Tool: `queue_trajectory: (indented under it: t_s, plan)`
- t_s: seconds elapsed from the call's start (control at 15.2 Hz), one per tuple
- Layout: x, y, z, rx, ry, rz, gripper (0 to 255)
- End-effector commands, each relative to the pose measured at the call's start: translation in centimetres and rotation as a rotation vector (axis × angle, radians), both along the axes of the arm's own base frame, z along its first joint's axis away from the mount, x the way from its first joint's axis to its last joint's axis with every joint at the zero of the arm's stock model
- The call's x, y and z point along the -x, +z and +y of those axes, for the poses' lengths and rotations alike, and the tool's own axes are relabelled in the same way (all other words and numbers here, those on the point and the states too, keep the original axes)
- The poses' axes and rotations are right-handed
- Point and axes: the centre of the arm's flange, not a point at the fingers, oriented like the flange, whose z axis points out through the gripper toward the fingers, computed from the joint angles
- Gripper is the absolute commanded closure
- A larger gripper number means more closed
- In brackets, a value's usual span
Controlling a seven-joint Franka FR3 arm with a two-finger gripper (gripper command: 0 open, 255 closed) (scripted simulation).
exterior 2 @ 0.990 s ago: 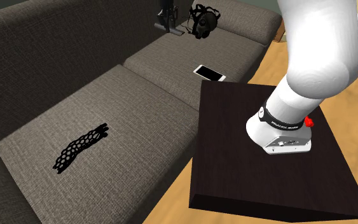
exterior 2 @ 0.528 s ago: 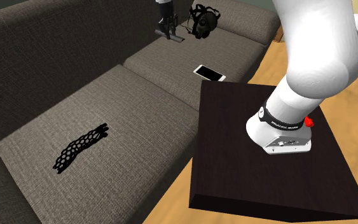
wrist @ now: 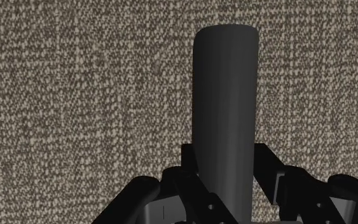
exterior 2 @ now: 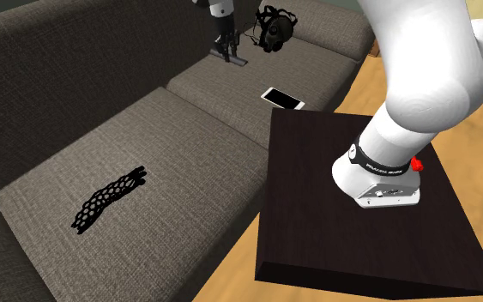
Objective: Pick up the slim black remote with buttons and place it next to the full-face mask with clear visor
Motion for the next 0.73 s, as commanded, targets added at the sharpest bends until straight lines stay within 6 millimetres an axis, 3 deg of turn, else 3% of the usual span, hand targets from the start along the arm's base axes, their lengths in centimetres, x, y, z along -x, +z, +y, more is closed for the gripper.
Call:
queue_trajectory:
  t_s: [0.0,0.26,0.66]
  plan:
    - [0.0,-1.0,0.1,0.000,0.000,0.000,255]
    - [0.0,-3.1,0.1,0.000,0.000,0.000,255]
    - [0.0,-3.1,0.1,0.000,0.000,0.000,255]
